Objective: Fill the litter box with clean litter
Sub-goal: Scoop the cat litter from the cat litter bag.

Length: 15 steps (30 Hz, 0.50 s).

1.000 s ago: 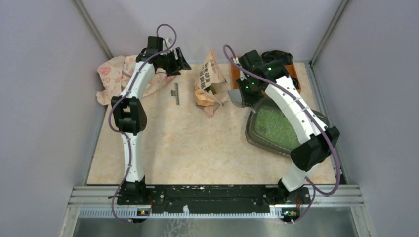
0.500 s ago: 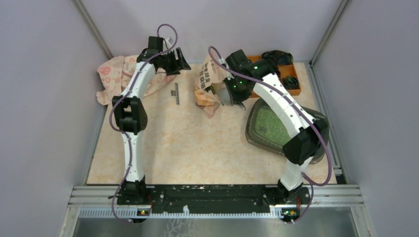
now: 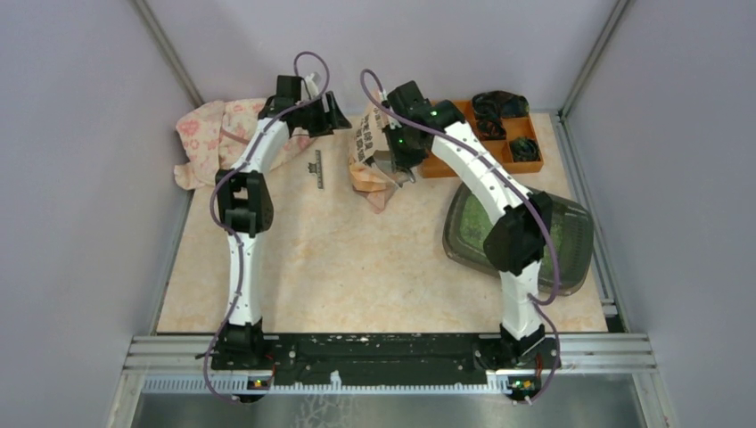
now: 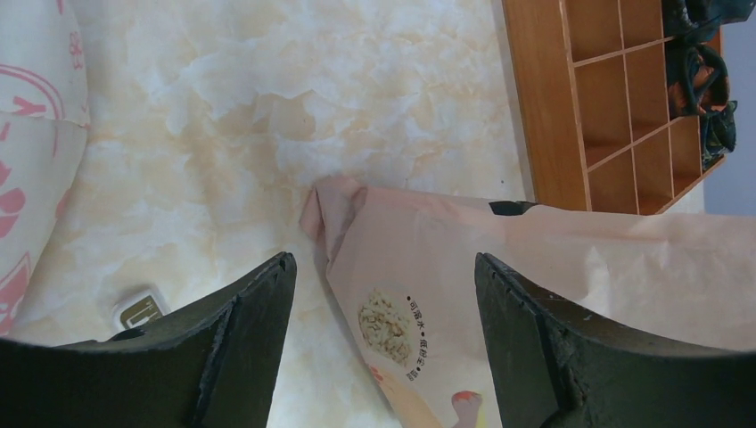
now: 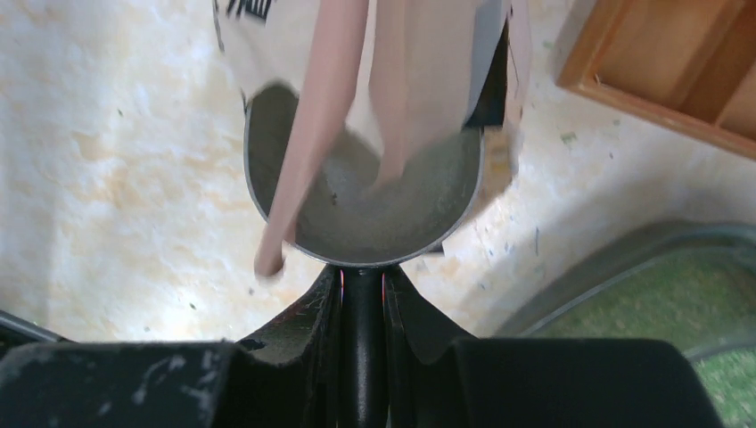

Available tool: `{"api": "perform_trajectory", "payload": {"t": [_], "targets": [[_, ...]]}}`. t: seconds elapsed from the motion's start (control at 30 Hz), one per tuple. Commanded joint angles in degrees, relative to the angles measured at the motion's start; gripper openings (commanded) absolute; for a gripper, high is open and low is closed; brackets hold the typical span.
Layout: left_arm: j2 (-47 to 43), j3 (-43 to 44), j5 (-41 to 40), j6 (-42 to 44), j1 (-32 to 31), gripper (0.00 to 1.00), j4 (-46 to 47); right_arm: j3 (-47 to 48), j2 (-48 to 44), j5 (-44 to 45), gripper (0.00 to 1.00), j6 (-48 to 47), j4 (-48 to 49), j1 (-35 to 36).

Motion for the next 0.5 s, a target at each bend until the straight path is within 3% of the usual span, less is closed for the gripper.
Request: {"api": "perform_trajectory", "payload": {"t": [0.0, 0.23, 0.47], "targets": [[0.5, 1.8, 3.2, 1.1, -0.5, 0.8, 4.6, 6.6, 5.3, -3.9, 0.0, 3.7, 6.3, -0.9], [1.5, 1.6, 4.5, 0.8, -2.2, 0.8, 7.1, 6.0, 12.7, -10.8, 0.0, 5.8, 8.6, -1.0], [-2.6, -6.5, 3.9, 2.2, -4.7, 0.8, 9.4, -8.6, 4.6, -15.4, 0.0, 4.7, 9.9, 0.0]]}}
